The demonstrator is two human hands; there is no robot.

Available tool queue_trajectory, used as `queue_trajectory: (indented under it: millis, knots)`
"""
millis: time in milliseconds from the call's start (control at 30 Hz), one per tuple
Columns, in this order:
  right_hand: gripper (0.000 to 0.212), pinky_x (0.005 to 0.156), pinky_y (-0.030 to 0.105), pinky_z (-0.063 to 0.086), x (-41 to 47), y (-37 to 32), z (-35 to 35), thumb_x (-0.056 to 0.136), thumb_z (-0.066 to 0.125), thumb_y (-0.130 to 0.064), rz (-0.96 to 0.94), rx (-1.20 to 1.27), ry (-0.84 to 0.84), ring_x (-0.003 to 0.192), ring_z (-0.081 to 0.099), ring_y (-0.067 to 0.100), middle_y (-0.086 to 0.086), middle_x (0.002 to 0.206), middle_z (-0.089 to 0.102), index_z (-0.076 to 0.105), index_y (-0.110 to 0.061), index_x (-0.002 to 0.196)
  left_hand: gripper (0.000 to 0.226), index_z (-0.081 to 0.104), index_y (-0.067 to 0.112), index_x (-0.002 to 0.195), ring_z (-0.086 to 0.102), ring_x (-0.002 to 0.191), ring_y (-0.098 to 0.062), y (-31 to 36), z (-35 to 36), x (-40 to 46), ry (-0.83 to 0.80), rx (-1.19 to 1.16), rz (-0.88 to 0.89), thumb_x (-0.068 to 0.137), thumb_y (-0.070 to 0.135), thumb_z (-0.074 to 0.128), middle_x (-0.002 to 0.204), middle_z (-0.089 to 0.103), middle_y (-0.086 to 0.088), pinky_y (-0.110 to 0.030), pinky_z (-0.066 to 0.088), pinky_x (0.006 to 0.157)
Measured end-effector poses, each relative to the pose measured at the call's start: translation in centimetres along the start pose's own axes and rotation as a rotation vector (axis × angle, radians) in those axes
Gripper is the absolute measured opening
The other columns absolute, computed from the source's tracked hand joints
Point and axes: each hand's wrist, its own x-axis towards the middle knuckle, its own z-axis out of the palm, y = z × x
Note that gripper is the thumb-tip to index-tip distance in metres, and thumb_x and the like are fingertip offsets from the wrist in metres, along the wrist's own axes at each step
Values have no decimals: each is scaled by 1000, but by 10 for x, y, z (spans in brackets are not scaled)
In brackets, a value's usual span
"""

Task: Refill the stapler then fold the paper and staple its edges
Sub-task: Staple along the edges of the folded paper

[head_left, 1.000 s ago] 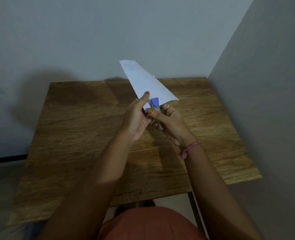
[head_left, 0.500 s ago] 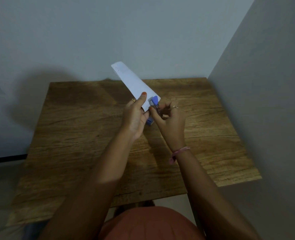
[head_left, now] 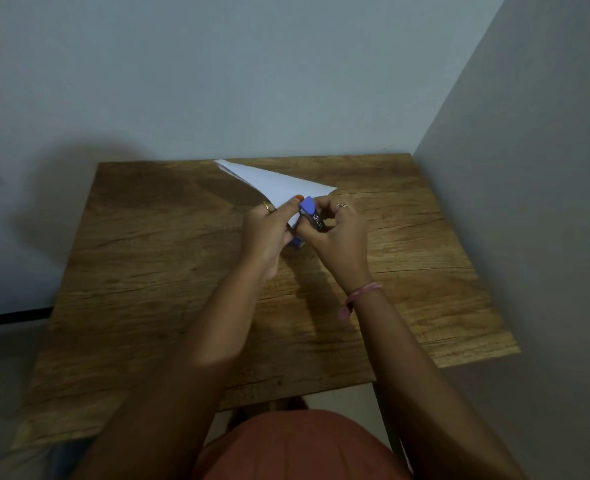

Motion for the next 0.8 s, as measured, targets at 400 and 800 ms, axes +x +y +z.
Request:
queue_trajectory:
  millis: [400,800]
  knots:
    - [20,76,27,52,2,2,-2,85,67,-21,-20,-89,-169,84,59,12,4,94,65,65,-10,103,6,69,18,90,72,88,-14,-8,-1,-1,121,22,42,86,14,72,94,74,1,-26,58,66]
    - [15,83,26,42,1,-1,5,92,56,-7,15,-106,-297,99,53,22,13,105,59,57,-3,107,7,70,12,94,70,91,-13,-17,-2,-3,171,-10,80,88,13,70,96,72,2,-25,58,68]
